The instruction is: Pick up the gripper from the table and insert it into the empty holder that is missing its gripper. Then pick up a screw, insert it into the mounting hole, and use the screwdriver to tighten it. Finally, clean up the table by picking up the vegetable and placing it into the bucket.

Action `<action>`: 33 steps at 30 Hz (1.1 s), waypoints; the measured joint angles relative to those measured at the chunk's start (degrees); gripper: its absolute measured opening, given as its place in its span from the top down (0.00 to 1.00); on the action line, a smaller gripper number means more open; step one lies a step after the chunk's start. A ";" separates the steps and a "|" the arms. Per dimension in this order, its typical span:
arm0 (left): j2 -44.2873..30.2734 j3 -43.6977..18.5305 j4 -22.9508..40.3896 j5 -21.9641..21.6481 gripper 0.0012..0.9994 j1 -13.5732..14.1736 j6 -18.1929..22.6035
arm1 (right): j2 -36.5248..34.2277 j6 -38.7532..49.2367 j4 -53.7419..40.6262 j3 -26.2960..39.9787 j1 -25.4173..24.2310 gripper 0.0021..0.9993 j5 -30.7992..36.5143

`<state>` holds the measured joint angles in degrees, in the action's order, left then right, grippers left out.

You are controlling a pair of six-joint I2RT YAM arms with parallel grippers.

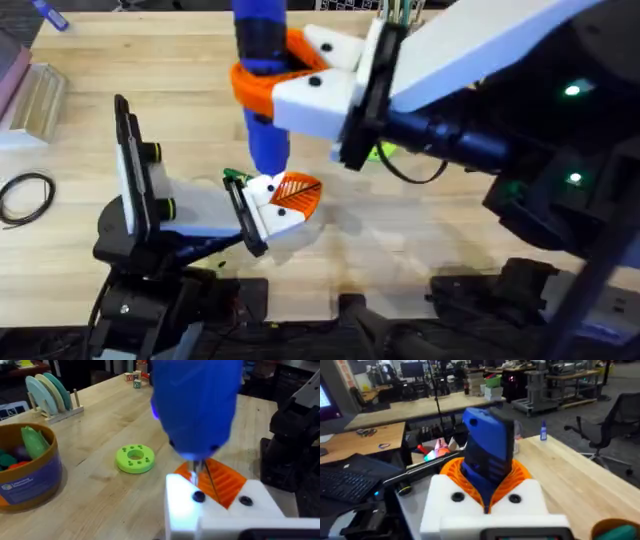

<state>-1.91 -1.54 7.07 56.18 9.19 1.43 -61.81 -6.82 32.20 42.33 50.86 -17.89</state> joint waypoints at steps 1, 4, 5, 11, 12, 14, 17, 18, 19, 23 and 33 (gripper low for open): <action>0.00 0.00 -0.02 0.00 0.99 0.00 0.00 | -0.31 -0.23 0.00 0.00 0.34 0.98 0.00; 0.00 0.00 0.00 0.00 0.99 0.00 0.00 | -0.56 -0.65 -0.02 0.00 0.89 0.98 -0.03; 0.00 0.00 -0.02 0.00 0.99 0.00 0.00 | -0.56 -0.69 0.15 0.00 0.93 0.98 -0.02; 0.00 0.00 -0.02 0.00 0.99 0.00 0.00 | -0.56 -0.69 0.37 0.00 0.93 0.98 0.00; 0.00 0.00 -0.01 0.00 0.99 0.00 0.00 | -0.56 -0.69 0.37 -0.01 0.93 0.98 0.00; 0.00 0.00 -0.01 0.00 0.99 0.00 0.00 | -0.56 -0.69 0.37 -0.02 0.93 0.98 0.00; 0.00 0.00 -0.02 0.00 0.99 0.00 0.00 | -0.92 -0.69 0.53 0.00 0.93 0.98 0.00; 0.00 0.00 -0.01 0.00 0.99 0.00 0.00 | -1.16 -0.69 0.51 -0.02 0.93 0.98 0.00; 0.00 0.00 -0.02 0.00 0.99 0.00 0.00 | -1.49 -0.69 0.45 0.00 0.93 0.98 0.00; 0.00 0.00 0.00 0.00 0.99 0.00 -0.02 | -2.09 -0.71 0.40 -0.02 0.94 0.98 0.00; 0.00 0.00 0.03 0.15 0.99 0.00 -0.15 | -1.90 -0.69 -0.94 0.00 0.93 0.98 0.06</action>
<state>-1.91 -1.54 7.09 56.34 9.19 1.28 -63.70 -7.51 31.27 42.33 51.79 -17.82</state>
